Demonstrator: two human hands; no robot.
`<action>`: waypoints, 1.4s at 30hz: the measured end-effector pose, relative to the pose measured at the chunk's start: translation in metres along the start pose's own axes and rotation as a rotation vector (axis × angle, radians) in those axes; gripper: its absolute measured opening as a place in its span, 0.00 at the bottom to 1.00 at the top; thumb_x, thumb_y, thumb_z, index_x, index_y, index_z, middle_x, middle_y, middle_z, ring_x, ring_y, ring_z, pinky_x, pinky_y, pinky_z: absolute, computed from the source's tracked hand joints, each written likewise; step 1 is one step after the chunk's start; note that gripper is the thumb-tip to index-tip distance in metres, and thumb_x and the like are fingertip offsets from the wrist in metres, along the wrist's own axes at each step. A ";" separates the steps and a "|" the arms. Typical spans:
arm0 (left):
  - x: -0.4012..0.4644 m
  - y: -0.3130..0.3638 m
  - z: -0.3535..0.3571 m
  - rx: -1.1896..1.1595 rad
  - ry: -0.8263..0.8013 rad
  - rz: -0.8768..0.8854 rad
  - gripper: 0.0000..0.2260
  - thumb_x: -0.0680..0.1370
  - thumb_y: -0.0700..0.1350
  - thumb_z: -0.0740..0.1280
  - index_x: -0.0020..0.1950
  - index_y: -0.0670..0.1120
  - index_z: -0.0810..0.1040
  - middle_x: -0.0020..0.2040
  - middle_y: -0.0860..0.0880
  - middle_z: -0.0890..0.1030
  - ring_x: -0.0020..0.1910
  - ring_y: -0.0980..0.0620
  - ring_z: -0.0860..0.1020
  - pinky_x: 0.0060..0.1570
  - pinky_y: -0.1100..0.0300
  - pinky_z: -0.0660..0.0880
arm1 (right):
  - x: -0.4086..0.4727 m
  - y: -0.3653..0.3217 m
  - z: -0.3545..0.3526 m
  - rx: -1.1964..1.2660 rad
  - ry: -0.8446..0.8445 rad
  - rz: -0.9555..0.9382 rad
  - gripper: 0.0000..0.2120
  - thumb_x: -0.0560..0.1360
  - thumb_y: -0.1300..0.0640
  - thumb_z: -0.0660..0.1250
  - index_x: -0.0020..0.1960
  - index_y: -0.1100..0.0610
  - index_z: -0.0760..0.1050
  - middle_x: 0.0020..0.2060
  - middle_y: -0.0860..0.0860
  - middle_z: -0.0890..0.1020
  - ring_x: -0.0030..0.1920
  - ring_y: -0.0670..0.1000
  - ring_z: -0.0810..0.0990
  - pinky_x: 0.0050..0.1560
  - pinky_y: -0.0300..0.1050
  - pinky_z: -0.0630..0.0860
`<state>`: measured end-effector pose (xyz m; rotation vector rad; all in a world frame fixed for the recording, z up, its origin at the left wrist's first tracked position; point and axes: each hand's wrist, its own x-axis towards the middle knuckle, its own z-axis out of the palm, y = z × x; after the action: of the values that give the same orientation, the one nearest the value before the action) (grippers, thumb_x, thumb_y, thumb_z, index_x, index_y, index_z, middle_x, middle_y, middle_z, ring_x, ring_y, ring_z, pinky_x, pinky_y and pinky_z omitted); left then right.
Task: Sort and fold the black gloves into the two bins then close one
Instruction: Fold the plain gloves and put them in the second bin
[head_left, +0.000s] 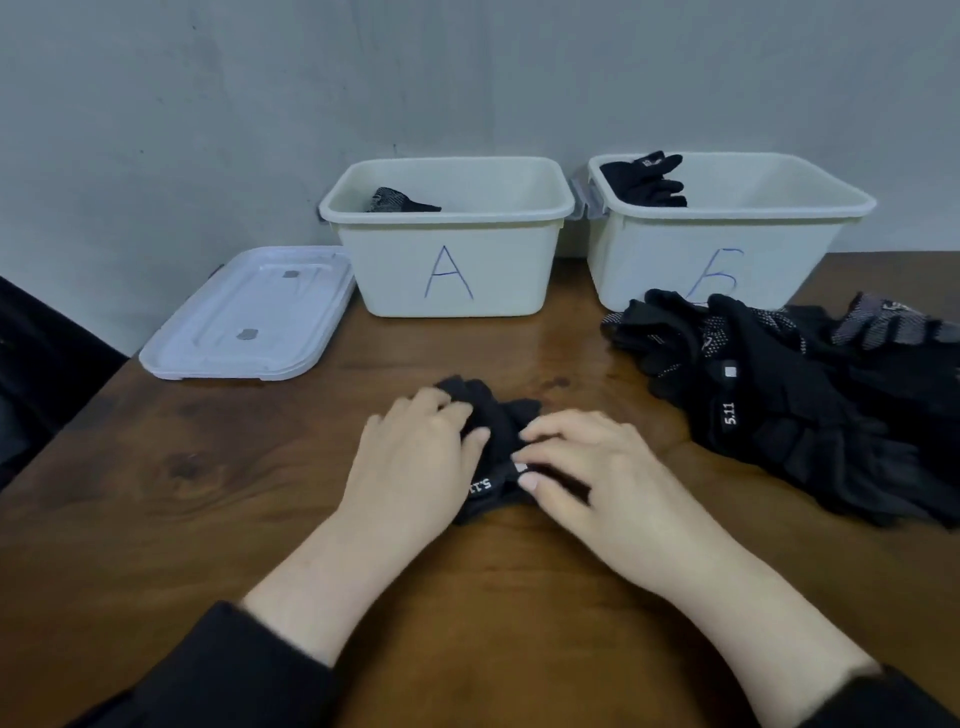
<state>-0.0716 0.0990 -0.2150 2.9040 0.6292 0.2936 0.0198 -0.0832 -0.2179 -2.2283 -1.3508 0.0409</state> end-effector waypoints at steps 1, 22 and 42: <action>-0.003 -0.001 0.007 0.035 -0.096 -0.002 0.21 0.85 0.56 0.54 0.75 0.51 0.71 0.76 0.49 0.68 0.74 0.47 0.66 0.69 0.49 0.65 | 0.000 0.001 0.004 -0.003 -0.055 -0.010 0.16 0.82 0.44 0.61 0.65 0.45 0.80 0.64 0.36 0.75 0.65 0.38 0.69 0.73 0.41 0.60; 0.003 0.114 0.018 -0.339 0.099 0.346 0.19 0.83 0.55 0.60 0.72 0.51 0.75 0.72 0.54 0.75 0.72 0.55 0.71 0.70 0.63 0.59 | -0.044 0.119 -0.058 -0.380 0.537 0.500 0.30 0.73 0.40 0.72 0.71 0.52 0.74 0.66 0.47 0.77 0.66 0.53 0.74 0.68 0.59 0.66; 0.005 0.151 0.045 -0.656 0.043 0.185 0.18 0.84 0.54 0.61 0.74 0.58 0.71 0.67 0.63 0.74 0.66 0.64 0.70 0.65 0.70 0.64 | -0.053 0.096 -0.093 0.616 1.053 0.396 0.11 0.85 0.57 0.59 0.45 0.53 0.75 0.32 0.46 0.71 0.34 0.44 0.67 0.35 0.40 0.66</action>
<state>0.0025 -0.0395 -0.2287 2.3220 0.2050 0.4801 0.0984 -0.2008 -0.1943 -1.5299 -0.2546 -0.4477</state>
